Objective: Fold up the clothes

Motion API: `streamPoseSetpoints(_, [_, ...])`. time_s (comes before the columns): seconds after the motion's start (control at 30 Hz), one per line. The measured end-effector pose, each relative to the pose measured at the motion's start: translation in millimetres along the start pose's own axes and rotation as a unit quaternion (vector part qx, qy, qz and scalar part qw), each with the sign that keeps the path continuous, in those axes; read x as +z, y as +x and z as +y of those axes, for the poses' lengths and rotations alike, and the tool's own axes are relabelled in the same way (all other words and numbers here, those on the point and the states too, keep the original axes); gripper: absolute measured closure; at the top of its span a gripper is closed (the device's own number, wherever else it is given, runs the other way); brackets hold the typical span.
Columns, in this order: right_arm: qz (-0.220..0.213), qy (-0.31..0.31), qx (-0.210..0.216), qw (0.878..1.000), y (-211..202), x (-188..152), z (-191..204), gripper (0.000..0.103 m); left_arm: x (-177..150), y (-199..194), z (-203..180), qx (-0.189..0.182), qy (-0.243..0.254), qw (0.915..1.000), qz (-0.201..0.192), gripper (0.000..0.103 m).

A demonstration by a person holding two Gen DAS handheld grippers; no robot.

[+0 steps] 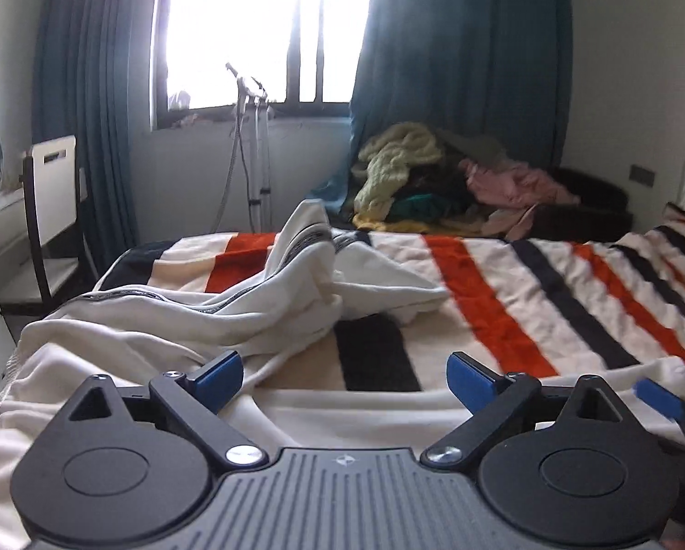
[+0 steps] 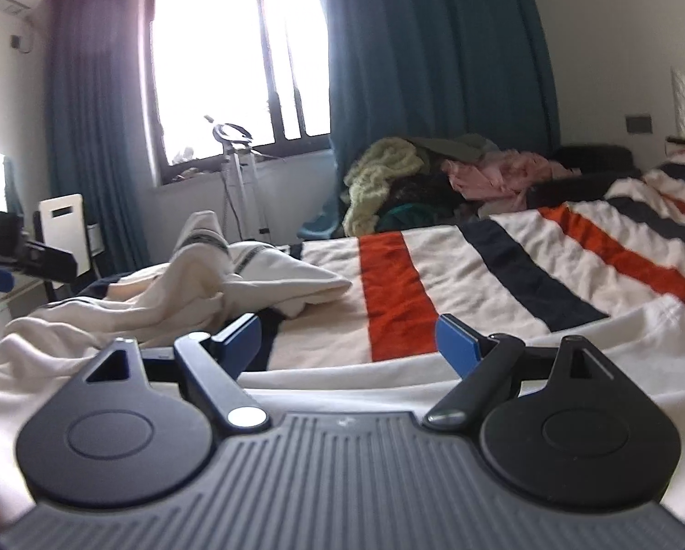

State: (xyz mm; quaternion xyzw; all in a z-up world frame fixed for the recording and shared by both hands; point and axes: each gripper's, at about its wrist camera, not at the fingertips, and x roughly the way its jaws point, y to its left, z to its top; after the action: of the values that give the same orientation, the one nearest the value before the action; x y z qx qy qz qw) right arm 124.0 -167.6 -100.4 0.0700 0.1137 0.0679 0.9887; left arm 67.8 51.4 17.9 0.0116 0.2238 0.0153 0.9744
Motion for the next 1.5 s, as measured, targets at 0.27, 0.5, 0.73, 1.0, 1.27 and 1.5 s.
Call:
streamPoseSetpoints(0.27, [0.006, 0.017, 0.009, 1.0, -15.7, 2.8, -4.5, 0.018, -23.6, -43.9, -17.9, -0.023, -0.006, 0.9995, -0.02, 0.006])
streamPoseSetpoints(0.5, [0.065, 0.179, 0.085, 0.978, 1.4, 0.9, -42.4, 0.017, -24.6, -38.0, -7.2, -0.037, -0.043, 0.9983, -0.012, 0.006])
streamPoseSetpoints(0.73, [0.137, 0.274, 0.173, 0.936, 97.7, 9.0, -47.8, 0.019, -32.1, -29.9, 6.8, -0.049, -0.062, 0.9968, -0.008, 0.006])
streamPoseSetpoints(1.0, [0.198, 0.418, 0.224, 0.858, 274.4, -11.6, -31.8, 0.022, -42.0, 13.8, 37.9, -0.056, -0.115, 0.9917, -0.012, 0.004])
streamPoseSetpoints(1.27, [0.149, 0.456, 0.157, 0.863, 380.2, -19.2, -14.4, 0.027, -53.4, 64.4, 69.3, -0.073, -0.173, 0.9821, -0.012, 0.004])
streamPoseSetpoints(1.5, [0.136, 0.363, 0.05, 0.92, 387.7, 21.6, -19.6, 0.091, -59.5, 89.0, 79.2, -0.072, -0.202, 0.9767, 0.01, 0.004])
